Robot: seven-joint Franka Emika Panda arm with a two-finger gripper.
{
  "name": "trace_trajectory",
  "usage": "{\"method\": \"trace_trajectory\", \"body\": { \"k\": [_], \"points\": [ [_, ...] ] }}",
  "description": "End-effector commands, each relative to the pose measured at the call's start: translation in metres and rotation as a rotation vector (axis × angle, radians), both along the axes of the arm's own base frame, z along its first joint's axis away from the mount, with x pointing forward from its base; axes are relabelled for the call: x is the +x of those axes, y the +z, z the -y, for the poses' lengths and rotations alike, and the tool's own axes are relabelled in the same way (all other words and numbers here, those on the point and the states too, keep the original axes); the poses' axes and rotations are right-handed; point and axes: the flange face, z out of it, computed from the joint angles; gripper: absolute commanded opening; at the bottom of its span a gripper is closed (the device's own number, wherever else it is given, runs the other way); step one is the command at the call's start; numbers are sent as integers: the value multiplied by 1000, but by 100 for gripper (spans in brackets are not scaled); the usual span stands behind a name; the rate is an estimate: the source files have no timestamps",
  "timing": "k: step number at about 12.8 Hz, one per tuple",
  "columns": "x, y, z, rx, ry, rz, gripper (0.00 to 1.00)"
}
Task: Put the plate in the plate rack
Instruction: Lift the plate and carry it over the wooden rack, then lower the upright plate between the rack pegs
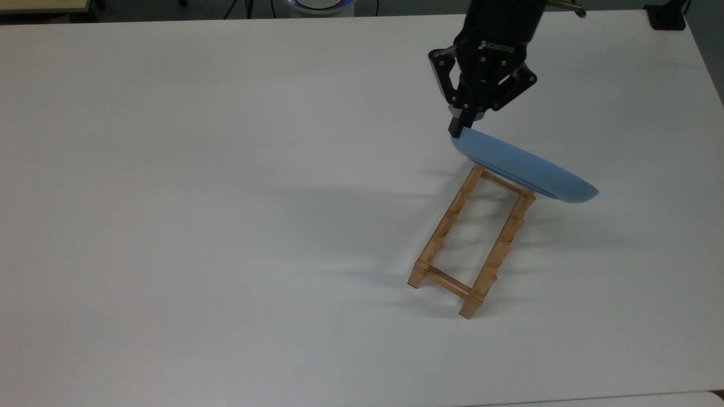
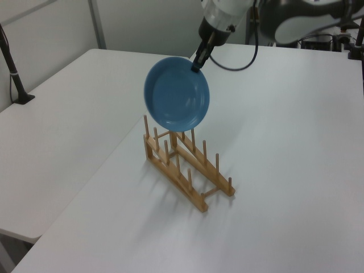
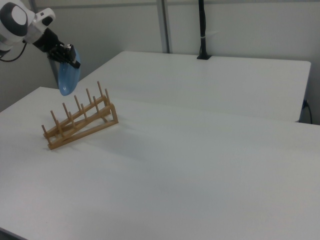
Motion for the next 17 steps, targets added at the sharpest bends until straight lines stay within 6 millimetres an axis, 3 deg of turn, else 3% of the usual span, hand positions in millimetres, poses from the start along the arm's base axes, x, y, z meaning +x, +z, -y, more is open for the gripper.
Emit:
{"method": "trace_trajectory", "body": {
  "k": [1, 4, 8, 13, 14, 17],
  "points": [
    [-5, -14, -17, -85, -3, 81, 0],
    [-6, -32, -17, -140, 0, 80, 0],
    [-20, -61, -37, -215, 50, 57, 0],
    [-32, -79, -51, -269, 83, 42, 1],
    [-32, -81, -50, -274, 82, 43, 8],
    [-32, -81, -50, -273, 80, 44, 64]
  ]
}}
